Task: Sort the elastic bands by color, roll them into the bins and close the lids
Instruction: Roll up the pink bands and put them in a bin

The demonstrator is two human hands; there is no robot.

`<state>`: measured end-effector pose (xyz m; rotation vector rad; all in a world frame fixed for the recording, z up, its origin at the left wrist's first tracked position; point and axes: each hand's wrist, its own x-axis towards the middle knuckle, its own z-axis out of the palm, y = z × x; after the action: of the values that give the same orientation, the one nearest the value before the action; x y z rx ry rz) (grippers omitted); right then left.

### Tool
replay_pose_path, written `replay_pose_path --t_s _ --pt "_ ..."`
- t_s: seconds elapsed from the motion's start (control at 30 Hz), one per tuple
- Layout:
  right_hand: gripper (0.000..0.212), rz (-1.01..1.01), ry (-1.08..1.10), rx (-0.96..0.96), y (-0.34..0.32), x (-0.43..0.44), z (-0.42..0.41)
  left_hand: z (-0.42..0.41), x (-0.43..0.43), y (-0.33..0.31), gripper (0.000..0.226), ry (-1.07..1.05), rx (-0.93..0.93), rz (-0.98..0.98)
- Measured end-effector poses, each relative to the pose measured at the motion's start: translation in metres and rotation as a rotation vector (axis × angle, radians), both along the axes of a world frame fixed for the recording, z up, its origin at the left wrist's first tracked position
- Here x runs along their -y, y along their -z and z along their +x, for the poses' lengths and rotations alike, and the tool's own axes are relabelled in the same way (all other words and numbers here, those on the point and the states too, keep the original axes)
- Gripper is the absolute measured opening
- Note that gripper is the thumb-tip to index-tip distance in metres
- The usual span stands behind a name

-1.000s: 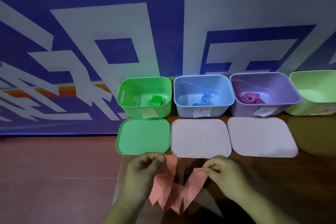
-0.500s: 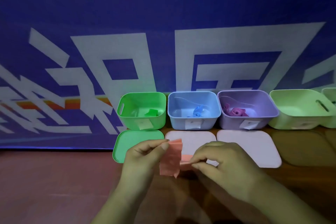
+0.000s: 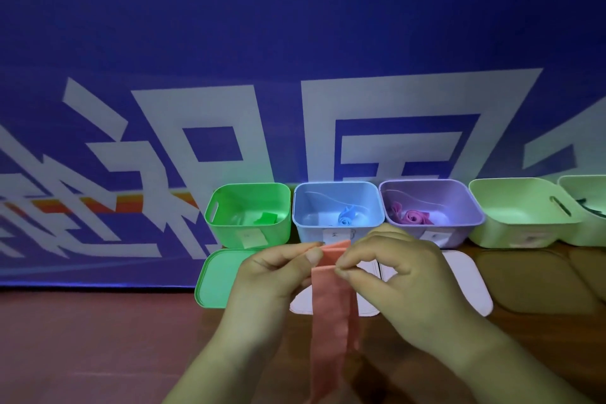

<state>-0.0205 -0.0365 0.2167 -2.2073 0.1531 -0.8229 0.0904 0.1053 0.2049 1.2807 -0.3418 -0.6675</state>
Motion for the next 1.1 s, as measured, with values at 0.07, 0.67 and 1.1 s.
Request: replay_pose_path --t_s 0.07,0.67,1.1 --pt "0.014 0.020 0.019 0.051 0.002 0.001 0.000 -0.005 0.002 -0.005 0.021 0.016 -0.035 -0.041" --pt "0.014 0.053 0.131 0.093 0.002 0.008 0.008 -0.005 0.015 -0.010 0.027 0.030 -0.046 -0.026" --pt "0.017 0.217 0.093 0.041 0.004 0.012 0.018 0.004 0.013 -0.008 0.014 0.060 0.095 0.011"
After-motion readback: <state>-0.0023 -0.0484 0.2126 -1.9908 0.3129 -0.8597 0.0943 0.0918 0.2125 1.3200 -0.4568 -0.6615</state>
